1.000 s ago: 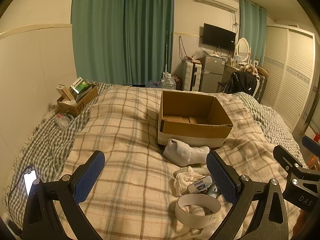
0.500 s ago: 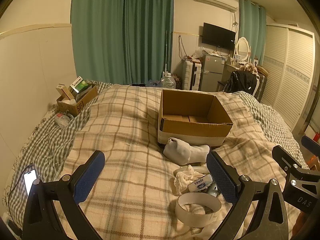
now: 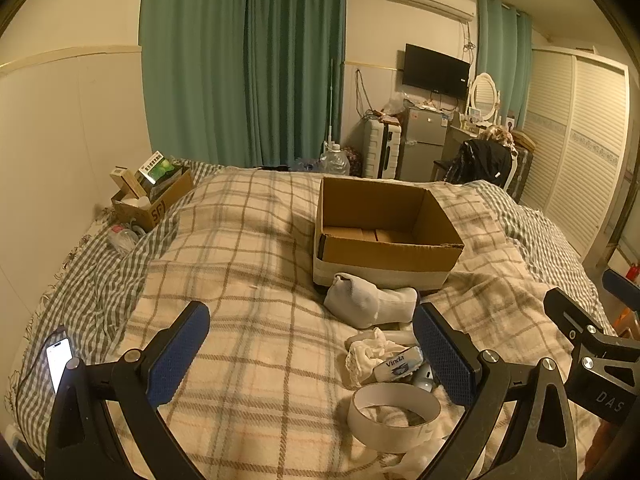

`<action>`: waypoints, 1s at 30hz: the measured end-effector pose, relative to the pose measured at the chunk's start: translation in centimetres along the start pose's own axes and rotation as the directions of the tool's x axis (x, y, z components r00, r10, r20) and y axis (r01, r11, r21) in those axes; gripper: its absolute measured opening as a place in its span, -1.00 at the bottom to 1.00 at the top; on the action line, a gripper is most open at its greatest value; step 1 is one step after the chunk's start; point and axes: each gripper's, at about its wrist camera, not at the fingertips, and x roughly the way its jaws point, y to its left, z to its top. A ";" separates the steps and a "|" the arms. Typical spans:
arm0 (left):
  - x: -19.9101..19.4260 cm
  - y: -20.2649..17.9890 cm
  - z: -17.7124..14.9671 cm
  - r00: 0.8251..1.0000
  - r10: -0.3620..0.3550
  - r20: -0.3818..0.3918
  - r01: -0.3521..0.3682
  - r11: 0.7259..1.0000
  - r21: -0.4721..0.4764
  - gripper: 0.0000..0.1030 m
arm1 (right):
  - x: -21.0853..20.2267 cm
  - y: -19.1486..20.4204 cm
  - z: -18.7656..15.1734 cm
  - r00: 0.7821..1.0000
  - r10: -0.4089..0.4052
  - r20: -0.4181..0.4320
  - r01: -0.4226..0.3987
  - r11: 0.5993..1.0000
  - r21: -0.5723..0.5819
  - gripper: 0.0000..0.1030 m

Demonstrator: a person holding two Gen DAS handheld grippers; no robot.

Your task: Organize objects

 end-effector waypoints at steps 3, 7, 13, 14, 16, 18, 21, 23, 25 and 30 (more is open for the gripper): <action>-0.2 -0.2 0.1 1.000 -0.009 -0.004 0.009 1.000 0.000 1.00 | -0.2 -0.1 0.1 1.000 -0.003 0.004 0.003 1.000 0.000 0.99; -1.0 -0.5 0.2 0.999 -0.037 -0.008 0.037 0.999 0.007 1.00 | -1.0 -0.4 0.3 1.000 -0.010 0.015 0.010 1.000 0.000 0.99; -1.3 -2.3 -1.2 0.991 -0.091 -0.094 0.097 0.994 0.051 1.00 | -2.0 -1.2 0.1 0.999 -0.034 0.015 0.034 0.999 -0.009 0.99; -1.1 -2.7 -1.9 0.988 -0.099 -0.122 0.108 0.992 0.068 1.00 | -2.0 -1.4 -0.1 0.999 -0.034 0.007 0.034 0.999 -0.007 0.99; -0.6 -3.7 -3.3 0.973 -0.129 -0.192 0.149 0.985 0.092 1.00 | -1.9 -1.7 -0.6 0.999 -0.039 -0.004 0.039 0.999 -0.007 0.99; -0.2 -4.6 -4.5 0.953 -0.167 -0.252 0.198 0.975 0.102 1.00 | -1.7 -2.0 -1.2 0.999 -0.046 -0.021 0.046 0.999 -0.005 0.99; 0.7 -6.3 -6.5 0.915 -0.212 -0.343 0.264 0.958 0.112 1.00 | -1.3 -2.5 -1.8 0.998 -0.045 -0.039 0.045 0.999 0.003 0.99; 1.3 -7.2 -7.4 0.902 -0.220 -0.371 0.283 0.951 0.126 1.00 | -1.2 -2.7 -2.2 0.998 -0.046 -0.045 0.046 0.999 0.005 0.99; 1.8 -7.7 -7.8 0.900 -0.216 -0.379 0.287 0.948 0.140 0.91 | -1.1 -2.9 -2.5 0.998 -0.048 -0.050 0.048 0.999 0.008 0.99; 3.0 -7.0 -8.3 0.859 -0.285 -0.426 0.344 0.936 0.067 0.54 | -0.5 -3.0 -2.9 0.997 -0.042 -0.071 0.043 0.999 0.015 0.99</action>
